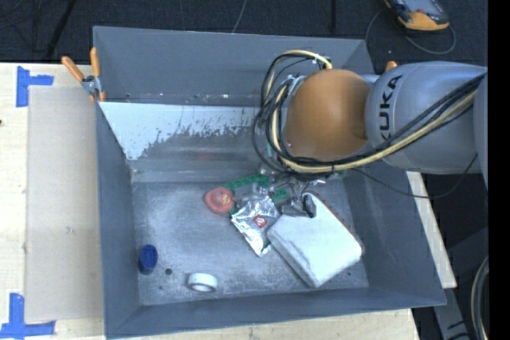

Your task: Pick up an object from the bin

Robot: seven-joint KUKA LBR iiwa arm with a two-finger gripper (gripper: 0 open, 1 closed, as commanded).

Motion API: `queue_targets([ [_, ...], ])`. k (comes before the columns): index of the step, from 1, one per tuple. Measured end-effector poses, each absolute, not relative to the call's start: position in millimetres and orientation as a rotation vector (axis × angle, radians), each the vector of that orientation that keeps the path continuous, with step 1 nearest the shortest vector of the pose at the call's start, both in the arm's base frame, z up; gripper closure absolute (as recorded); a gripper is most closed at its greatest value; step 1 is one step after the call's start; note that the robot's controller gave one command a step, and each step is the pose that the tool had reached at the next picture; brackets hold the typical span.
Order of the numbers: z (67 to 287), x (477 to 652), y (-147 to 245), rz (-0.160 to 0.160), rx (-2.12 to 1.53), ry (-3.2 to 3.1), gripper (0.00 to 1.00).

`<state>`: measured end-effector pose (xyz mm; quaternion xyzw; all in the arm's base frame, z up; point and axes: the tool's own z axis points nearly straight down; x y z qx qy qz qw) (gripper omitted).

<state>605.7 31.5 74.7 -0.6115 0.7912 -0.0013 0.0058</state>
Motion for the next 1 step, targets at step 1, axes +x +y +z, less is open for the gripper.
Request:
queue_targets([
  [1,70.0,602.3,30.0,0.004,-1.916,2.487,1.0],
])
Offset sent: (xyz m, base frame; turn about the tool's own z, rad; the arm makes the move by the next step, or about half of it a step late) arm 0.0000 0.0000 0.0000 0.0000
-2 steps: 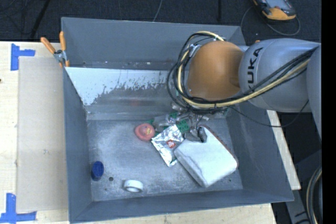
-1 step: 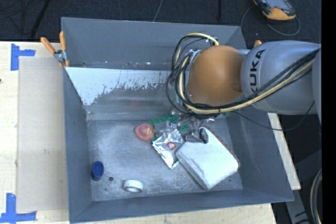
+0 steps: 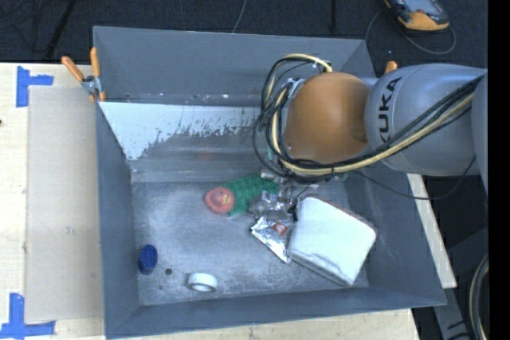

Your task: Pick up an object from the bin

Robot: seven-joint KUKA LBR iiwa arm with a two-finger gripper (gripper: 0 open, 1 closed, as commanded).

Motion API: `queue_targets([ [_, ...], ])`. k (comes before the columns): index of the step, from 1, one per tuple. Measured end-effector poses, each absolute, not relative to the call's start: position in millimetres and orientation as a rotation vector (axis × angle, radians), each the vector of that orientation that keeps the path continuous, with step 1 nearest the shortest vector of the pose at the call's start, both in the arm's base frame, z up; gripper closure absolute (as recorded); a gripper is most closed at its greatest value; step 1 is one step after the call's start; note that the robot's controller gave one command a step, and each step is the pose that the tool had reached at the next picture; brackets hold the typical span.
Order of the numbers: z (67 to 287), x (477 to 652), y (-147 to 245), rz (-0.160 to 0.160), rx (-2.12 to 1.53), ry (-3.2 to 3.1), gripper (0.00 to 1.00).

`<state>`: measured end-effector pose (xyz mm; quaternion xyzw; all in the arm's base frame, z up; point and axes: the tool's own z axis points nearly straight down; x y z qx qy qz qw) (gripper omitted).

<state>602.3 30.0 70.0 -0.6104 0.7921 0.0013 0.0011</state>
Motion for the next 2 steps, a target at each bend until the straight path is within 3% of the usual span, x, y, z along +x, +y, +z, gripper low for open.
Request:
queue_targets([
  [1,130.8,604.0,31.2,-0.003,-1.907,2.49,1.0],
  [2,131.4,604.3,32.0,0.003,-1.904,2.497,1.0],
])
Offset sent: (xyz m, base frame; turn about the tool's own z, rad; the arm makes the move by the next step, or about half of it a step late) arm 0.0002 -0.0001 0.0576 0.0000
